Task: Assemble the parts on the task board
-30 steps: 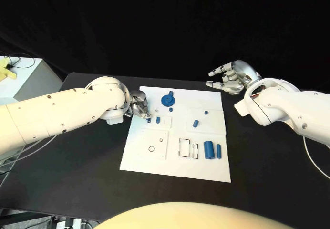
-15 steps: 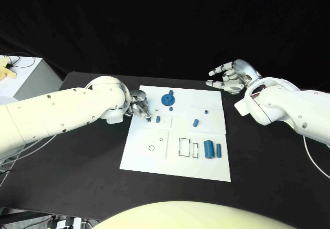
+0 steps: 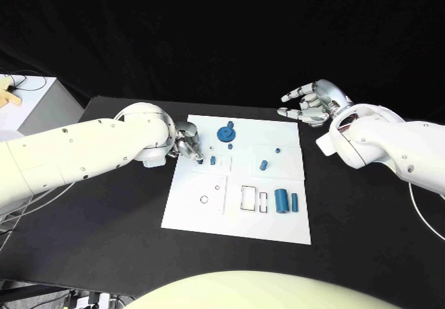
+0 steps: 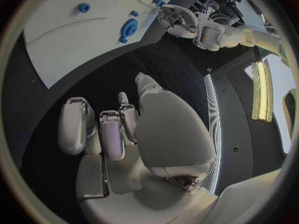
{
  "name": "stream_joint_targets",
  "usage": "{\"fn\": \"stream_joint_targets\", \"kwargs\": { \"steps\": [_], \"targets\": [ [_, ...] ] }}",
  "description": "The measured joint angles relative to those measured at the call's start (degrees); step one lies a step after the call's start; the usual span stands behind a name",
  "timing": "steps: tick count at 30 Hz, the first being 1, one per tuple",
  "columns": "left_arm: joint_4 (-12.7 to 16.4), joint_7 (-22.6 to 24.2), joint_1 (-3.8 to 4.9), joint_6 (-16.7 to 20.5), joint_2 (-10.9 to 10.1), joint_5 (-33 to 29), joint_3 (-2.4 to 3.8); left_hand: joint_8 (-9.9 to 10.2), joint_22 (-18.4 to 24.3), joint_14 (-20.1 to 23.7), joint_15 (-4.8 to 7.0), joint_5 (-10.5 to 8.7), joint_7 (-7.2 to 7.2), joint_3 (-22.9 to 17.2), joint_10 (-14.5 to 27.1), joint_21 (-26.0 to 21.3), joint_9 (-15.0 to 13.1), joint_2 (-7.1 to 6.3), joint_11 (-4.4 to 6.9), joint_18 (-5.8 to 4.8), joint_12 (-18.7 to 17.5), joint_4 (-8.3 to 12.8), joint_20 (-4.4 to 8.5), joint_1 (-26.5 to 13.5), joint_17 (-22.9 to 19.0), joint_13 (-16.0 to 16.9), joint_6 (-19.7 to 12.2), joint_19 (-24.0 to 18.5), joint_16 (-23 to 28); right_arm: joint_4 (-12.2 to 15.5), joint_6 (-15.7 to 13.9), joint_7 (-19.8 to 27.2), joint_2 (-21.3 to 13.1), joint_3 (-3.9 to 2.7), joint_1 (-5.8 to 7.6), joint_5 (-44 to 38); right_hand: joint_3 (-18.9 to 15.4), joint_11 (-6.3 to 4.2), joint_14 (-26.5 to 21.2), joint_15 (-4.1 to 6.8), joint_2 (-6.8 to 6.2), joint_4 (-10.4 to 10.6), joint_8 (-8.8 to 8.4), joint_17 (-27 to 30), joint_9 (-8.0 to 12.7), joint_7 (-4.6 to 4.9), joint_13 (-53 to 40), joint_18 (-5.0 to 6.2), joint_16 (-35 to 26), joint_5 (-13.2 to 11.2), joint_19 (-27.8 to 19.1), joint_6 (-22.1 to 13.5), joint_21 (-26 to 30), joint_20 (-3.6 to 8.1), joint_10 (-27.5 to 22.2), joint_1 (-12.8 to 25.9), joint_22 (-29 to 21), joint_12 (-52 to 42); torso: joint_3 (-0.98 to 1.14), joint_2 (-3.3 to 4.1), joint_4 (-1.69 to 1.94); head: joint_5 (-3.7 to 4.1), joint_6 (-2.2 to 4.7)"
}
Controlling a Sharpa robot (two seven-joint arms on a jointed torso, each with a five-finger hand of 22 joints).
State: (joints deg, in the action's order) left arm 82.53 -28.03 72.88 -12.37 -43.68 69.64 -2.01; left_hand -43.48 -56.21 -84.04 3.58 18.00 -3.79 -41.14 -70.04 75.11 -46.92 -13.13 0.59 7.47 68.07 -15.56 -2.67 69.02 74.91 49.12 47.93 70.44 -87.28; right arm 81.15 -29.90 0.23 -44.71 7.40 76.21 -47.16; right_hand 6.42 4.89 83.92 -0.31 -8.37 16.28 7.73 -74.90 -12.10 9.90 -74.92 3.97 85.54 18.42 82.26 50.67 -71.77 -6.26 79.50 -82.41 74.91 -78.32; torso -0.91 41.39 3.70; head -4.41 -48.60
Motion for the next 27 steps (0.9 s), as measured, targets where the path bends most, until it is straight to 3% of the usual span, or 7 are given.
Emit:
{"fn": "stream_joint_targets", "kwargs": {
  "steps": [27],
  "targets": [
    [-0.14,0.0,0.04,-1.1,0.14,0.15,0.05,0.01,-0.32,0.0,0.0,-0.01,0.12,0.0,-0.42,0.23,-0.03,-0.08,0.02,0.0,0.0,0.0,0.2,-0.08,0.0,0.09,0.31,0.2,0.0,-0.03,0.07,-0.02,0.02,0.0,-0.03,0.01,0.0,0.0,0.0,0.0,0.0,0.0,0.0,0.0,-0.01,0.0,0.02,0.0,0.0,0.0,0.0,0.0,0.0,0.0,0.0,0.0,0.02,0.0,0.0,0.01,0.03,0.08,-0.41]
  ]
}}
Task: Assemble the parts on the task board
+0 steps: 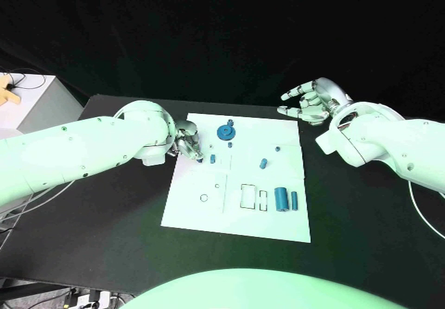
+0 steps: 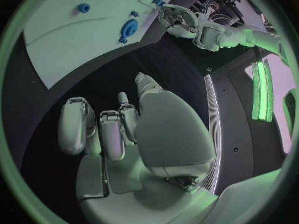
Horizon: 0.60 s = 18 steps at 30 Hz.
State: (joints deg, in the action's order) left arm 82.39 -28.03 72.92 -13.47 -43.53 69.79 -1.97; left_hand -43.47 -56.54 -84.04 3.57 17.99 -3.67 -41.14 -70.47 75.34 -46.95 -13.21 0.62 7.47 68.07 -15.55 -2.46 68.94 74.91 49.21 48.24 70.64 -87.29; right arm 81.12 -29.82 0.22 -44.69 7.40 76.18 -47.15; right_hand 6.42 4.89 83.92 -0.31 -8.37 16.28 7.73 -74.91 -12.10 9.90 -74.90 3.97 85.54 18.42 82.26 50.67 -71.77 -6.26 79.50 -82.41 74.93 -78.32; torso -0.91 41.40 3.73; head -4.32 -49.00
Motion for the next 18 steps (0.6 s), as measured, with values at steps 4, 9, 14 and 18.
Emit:
{"fn": "stream_joint_targets", "kwargs": {
  "steps": [4,9,14,18],
  "targets": [
    [-0.02,0.0,0.01,-0.39,0.0,0.05,0.01,0.02,0.0,0.0,0.0,0.0,0.0,0.0,0.0,0.0,0.0,0.0,0.0,0.0,0.0,0.0,0.0,0.0,0.0,0.0,0.0,0.0,0.0,-0.02,0.01,0.0,0.01,0.0,-0.01,0.0,0.0,0.0,0.0,0.0,0.0,0.0,0.0,0.0,0.0,0.0,0.0,0.0,0.0,0.0,0.0,0.0,0.0,0.0,0.0,0.0,0.0,0.0,0.0,-0.01,0.0,-0.01,-0.02],
    [-0.04,0.0,0.03,-0.68,0.02,0.11,0.04,0.02,0.0,0.0,0.0,0.0,-0.01,0.0,0.0,0.0,0.0,-0.07,0.0,-0.01,0.0,0.0,0.0,-0.07,0.0,0.04,0.0,0.0,0.0,-0.03,0.02,0.0,0.02,0.0,-0.02,0.0,0.0,0.0,0.0,0.0,0.0,0.0,0.0,0.0,-0.01,0.0,-0.03,0.0,0.0,0.0,0.0,0.0,0.0,0.0,0.0,0.0,-0.01,0.0,0.0,-0.02,0.0,0.0,-0.07],
    [-0.22,0.03,0.04,-0.72,0.14,0.14,0.04,0.04,0.01,0.0,0.0,0.0,-0.2,0.0,0.0,0.0,0.01,-0.07,0.0,-0.01,0.0,0.0,0.0,-0.07,0.0,0.06,0.19,0.0,0.0,-0.03,0.03,0.0,0.02,0.0,-0.03,0.0,0.0,0.0,0.0,0.0,0.0,0.0,0.0,0.0,-0.01,0.0,-0.04,0.0,0.0,0.0,0.0,0.0,0.0,0.0,0.0,0.0,-0.01,0.0,0.0,-0.02,0.0,0.02,-0.07],
    [-0.48,0.03,0.04,-0.74,0.37,0.15,0.04,0.07,0.01,0.0,0.0,0.0,-0.2,0.0,0.0,0.0,0.01,-0.07,-0.01,0.0,0.0,0.0,0.0,-0.07,0.0,0.05,0.19,0.0,0.0,-0.03,0.04,0.0,0.04,0.0,-0.04,0.0,0.0,0.0,0.0,0.0,0.0,0.0,0.0,0.0,-0.01,0.0,-0.04,0.0,0.0,0.0,0.0,0.0,0.0,0.0,0.0,0.0,-0.01,0.0,0.0,-0.02,0.0,0.02,-0.09]
  ]
}}
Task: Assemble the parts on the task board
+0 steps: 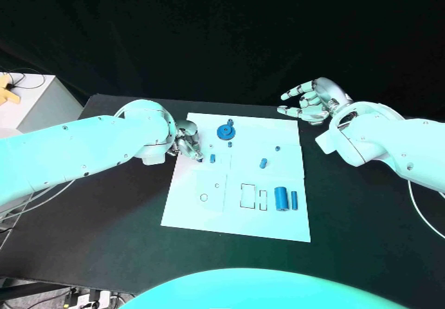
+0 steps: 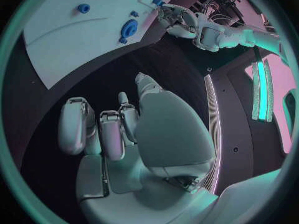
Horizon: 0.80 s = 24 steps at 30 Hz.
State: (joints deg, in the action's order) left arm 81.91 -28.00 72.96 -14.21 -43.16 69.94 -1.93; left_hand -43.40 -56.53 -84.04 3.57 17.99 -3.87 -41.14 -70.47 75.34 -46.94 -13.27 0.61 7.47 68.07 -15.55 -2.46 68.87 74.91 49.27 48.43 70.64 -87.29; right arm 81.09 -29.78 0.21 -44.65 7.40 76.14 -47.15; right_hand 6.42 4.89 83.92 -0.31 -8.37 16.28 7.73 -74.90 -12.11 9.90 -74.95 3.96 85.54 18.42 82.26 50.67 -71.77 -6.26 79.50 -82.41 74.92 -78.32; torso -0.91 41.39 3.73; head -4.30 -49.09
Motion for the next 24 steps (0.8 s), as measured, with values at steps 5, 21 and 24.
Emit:
{"fn": "stream_joint_targets", "kwargs": {
  "steps": [5,21,24],
  "targets": [
    [-0.58,0.0,0.01,-0.06,0.55,0.0,0.0,-0.01,0.0,0.0,0.0,-0.01,-0.02,0.0,-0.02,0.0,-0.03,0.0,-0.02,0.0,0.0,0.0,0.0,0.0,0.0,0.0,0.02,0.0,0.0,0.0,0.01,0.0,0.01,0.0,0.0,0.0,0.0,0.0,0.0,0.0,0.0,0.0,0.0,0.0,0.0,0.0,0.0,0.01,0.0,0.0,0.0,0.0,0.0,0.0,0.0,0.0,0.0,0.0,0.0,0.03,0.0,0.03,-0.04],
    [-2.19,-0.23,-0.42,-0.1,1.9,-0.11,0.05,-0.51,0.22,0.0,0.0,-0.02,-0.1,-0.16,-0.42,0.0,0.01,-0.29,0.0,0.0,0.22,-0.15,0.0,-0.9,0.0,0.33,0.54,0.0,0.0,0.04,0.06,0.0,-0.04,0.0,-0.02,0.0,0.33,0.0,0.0,0.0,0.0,0.0,0.0,0.0,-0.01,0.0,0.02,0.01,-0.23,0.0,0.0,0.0,0.0,0.0,0.0,0.0,-0.01,0.0,0.04,0.05,-0.02,0.27,-0.5],
    [-2.24,-0.23,-0.44,-0.12,1.93,-0.18,0.06,-0.33,0.33,0.0,0.0,-0.02,-0.11,-0.16,-0.42,0.0,0.01,-0.29,0.0,0.0,0.22,-0.15,0.0,-0.9,0.0,0.33,0.54,0.0,0.0,0.04,0.07,0.0,-0.05,0.0,-0.02,0.0,0.32,0.0,0.0,0.0,0.0,0.0,0.0,0.0,-0.01,0.0,0.02,0.0,-0.23,0.0,0.0,0.0,0.0,0.0,0.0,0.0,-0.01,0.0,0.04,0.03,-0.02,0.31,-0.56]
  ]
}}
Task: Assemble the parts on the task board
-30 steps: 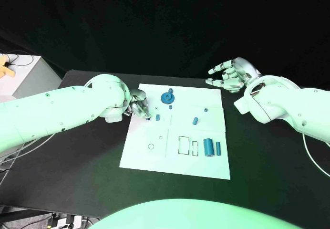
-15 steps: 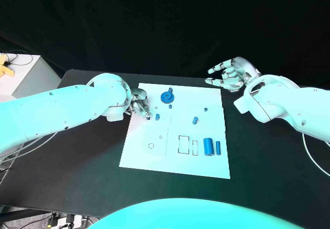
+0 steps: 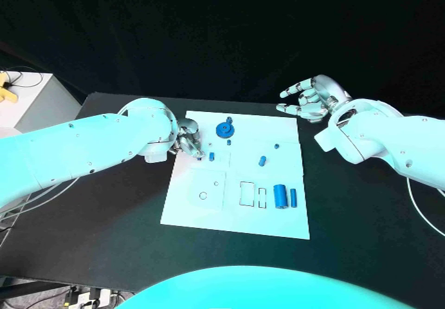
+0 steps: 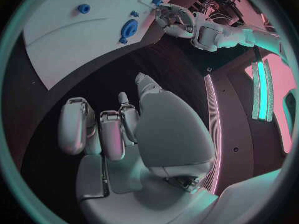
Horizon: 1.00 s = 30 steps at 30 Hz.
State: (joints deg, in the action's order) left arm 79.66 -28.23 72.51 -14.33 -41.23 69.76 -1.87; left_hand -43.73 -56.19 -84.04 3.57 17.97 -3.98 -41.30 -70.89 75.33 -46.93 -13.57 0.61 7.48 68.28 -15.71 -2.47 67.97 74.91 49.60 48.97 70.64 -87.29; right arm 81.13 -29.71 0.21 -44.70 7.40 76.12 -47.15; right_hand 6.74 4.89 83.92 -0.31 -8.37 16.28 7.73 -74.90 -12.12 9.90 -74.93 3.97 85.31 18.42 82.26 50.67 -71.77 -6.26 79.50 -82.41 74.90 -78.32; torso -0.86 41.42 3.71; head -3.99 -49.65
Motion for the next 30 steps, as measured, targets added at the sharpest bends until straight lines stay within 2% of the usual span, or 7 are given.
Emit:
{"fn": "stream_joint_targets", "kwargs": {
  "steps": [3,4,8,12,18,22,30],
  "targets": [
    [-0.04,0.0,-0.02,0.0,-0.02,-0.08,0.0,0.16,0.27,0.0,0.0,0.0,0.01,0.0,-0.1,0.0,0.06,-0.45,0.1,0.0,0.0,0.0,0.0,-0.59,0.0,-0.05,-0.01,0.0,0.0,-0.02,0.0,0.0,-0.02,0.0,-0.02,0.0,0.0,0.0,0.0,0.0,0.0,0.0,0.0,0.0,0.0,0.0,0.0,0.0,0.0,0.0,0.0,0.0,0.0,0.0,0.0,0.0,0.0,0.0,0.0,-0.03,0.0,0.04,-0.04],
    [-0.04,0.01,-0.03,0.0,-0.03,-0.12,0.0,0.17,0.34,0.0,0.0,-0.01,0.06,-2.91,-0.2,0.0,0.08,-0.6,0.2,-0.01,0.0,2.93,0.0,-1.52,0.0,-0.1,-0.06,0.0,0.0,-0.02,0.0,0.0,-0.03,0.0,-0.03,0.0,0.0,0.0,0.0,0.0,0.0,0.0,0.0,0.0,0.0,0.0,0.0,0.0,0.0,0.0,0.0,0.0,0.0,0.0,0.0,0.0,0.0,0.0,0.0,-0.04,0.01,0.05,-0.06],
    [-0.04,0.06,-0.06,0.1,-0.17,-0.29,-0.01,0.38,0.85,0.0,0.43,-0.47,1.0,-2.66,-0.54,-0.47,0.23,-0.97,0.53,0.0,0.0,3.8,0.02,-4.09,0.0,-0.25,0.12,-0.02,0.0,-0.03,0.0,0.0,-0.06,0.0,-0.05,0.0,0.0,0.0,0.0,0.0,-0.19,0.0,0.0,0.0,0.0,0.0,0.01,0.0,0.0,0.0,0.0,0.0,0.0,0.0,0.0,0.19,0.0,0.0,-0.02,-0.06,0.02,0.09,-0.09],
    [0.01,0.14,-0.09,0.27,-0.32,-0.51,-0.02,1.07,1.43,0.0,0.43,-0.68,1.26,-3.82,-0.61,-1.03,0.8,-1.13,0.63,0.0,0.0,6.25,0.22,-6.3,0.0,-0.51,0.37,-0.22,0.0,-0.03,0.0,0.01,-0.09,0.0,-0.07,0.01,0.0,0.0,0.0,0.0,-0.23,0.0,0.0,0.0,0.0,0.0,0.01,0.0,0.0,0.0,0.0,0.0,0.0,0.0,0.0,0.23,0.04,0.0,-0.03,-0.07,0.02,0.1,-0.01],
    [0.04,0.19,-0.24,0.76,-0.67,-0.86,-0.04,1.72,2.74,0.0,0.43,-0.61,1.13,3.51,1.18,-2.11,1.41,-0.99,0.21,0.01,-0.93,2.26,0.12,-7.91,0.0,-1.8,0.68,-0.75,0.92,-0.04,-0.01,0.03,-0.12,0.0,-0.1,0.03,0.0,0.0,0.0,0.0,-0.23,0.0,0.0,0.0,0.05,0.0,0.01,0.0,0.0,0.0,0.0,0.0,0.34,0.0,0.0,0.23,0.04,0.0,-0.07,-0.07,0.02,0.11,0.16],
    [0.07,0.34,-0.31,1.18,-0.83,-1.35,-0.05,2.17,7.07,0.08,-0.15,-0.62,-0.1,8.54,5.29,-4.73,1.41,-0.99,-0.74,0.0,-4.08,-0.24,-0.61,-7.9,0.0,-6.86,-0.78,-3.73,2.54,-0.07,-0.01,0.04,-0.13,0.0,-0.13,0.05,0.0,0.0,0.0,0.0,-0.06,0.0,0.0,0.0,0.05,0.0,0.01,0.0,0.0,0.0,0.0,0.0,0.33,0.0,0.0,0.4,0.04,0.0,-0.07,-0.07,-0.01,0.14,0.22],
    [-0.03,0.62,-0.41,2.06,-1.15,-2.71,-0.05,2.3,7.88,0.12,-0.34,-0.62,-0.19,11.76,6.13,-5.05,1.74,-0.75,-1.17,0.0,-4.21,-0.96,-0.81,-7.66,0.0,-7.73,-1.07,-3.91,2.54,-0.1,-0.03,0.05,-0.16,0.0,-0.2,0.13,0.15,0.0,0.0,0.0,0.01,0.16,0.0,0.0,0.05,0.0,0.02,0.0,0.0,0.0,0.0,0.0,0.33,0.0,0.0,0.46,0.04,0.0,-0.07,-0.05,-0.03,0.26,0.28]
  ]
}}
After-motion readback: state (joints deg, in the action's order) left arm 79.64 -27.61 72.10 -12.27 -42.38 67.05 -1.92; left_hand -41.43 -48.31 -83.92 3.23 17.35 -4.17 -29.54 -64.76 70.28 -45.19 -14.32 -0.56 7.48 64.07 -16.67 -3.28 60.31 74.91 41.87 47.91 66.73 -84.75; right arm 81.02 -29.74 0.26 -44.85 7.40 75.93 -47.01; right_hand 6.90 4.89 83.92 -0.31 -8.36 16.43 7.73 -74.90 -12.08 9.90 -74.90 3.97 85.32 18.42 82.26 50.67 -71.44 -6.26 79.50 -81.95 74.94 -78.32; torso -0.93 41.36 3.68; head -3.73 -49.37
